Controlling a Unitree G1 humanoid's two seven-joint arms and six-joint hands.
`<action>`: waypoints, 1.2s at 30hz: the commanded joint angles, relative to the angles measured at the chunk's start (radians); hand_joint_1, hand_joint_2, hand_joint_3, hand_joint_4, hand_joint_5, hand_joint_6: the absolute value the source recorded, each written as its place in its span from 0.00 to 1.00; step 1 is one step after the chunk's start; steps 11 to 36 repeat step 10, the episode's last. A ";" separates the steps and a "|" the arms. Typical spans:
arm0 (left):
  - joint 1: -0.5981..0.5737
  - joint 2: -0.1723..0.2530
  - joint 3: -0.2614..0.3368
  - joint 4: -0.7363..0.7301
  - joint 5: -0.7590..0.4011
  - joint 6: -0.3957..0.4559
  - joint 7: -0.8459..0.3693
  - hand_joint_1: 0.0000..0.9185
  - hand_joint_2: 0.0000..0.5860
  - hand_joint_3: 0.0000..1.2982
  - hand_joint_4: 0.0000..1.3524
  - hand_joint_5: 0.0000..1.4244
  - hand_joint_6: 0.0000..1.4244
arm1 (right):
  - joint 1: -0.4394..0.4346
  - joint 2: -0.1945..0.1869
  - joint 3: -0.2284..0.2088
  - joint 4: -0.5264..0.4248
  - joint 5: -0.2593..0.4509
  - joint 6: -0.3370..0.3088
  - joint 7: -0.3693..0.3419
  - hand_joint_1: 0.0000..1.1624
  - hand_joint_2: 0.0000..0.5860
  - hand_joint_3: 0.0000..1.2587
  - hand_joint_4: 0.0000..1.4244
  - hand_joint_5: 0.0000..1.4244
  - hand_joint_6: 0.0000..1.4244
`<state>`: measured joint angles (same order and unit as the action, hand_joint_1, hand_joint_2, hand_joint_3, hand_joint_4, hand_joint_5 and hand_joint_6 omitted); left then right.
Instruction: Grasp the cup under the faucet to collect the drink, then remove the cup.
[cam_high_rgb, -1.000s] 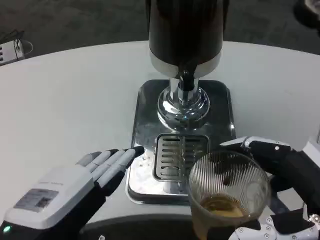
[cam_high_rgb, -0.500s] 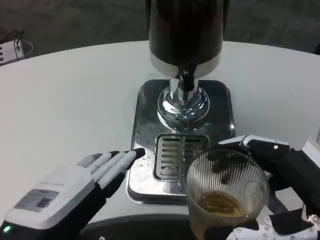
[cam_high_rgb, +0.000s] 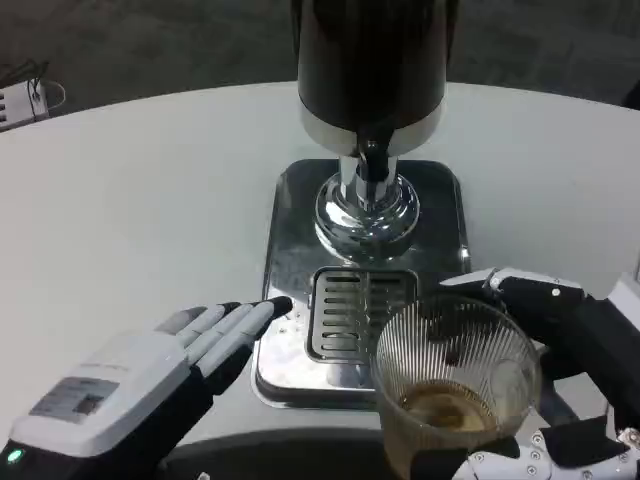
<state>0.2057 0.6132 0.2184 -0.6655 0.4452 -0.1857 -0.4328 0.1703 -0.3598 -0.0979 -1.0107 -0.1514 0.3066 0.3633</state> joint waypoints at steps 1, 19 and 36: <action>0.002 0.016 0.001 0.011 0.004 0.008 -0.016 0.00 0.08 0.00 0.00 0.00 0.00 | 0.007 0.009 0.004 -0.026 0.001 -0.023 -0.019 0.85 0.17 0.83 0.89 0.98 1.00; -0.004 0.020 0.002 0.023 -0.003 0.006 -0.015 0.00 0.08 0.00 0.00 0.00 0.00 | -0.005 0.007 0.002 -0.021 -0.004 -0.020 -0.027 0.85 0.17 0.83 0.88 0.98 1.00; -0.004 0.020 0.002 0.023 -0.003 0.006 -0.015 0.00 0.08 0.00 0.00 0.00 0.00 | -0.005 0.007 0.002 -0.021 -0.004 -0.020 -0.027 0.85 0.17 0.83 0.88 0.98 1.00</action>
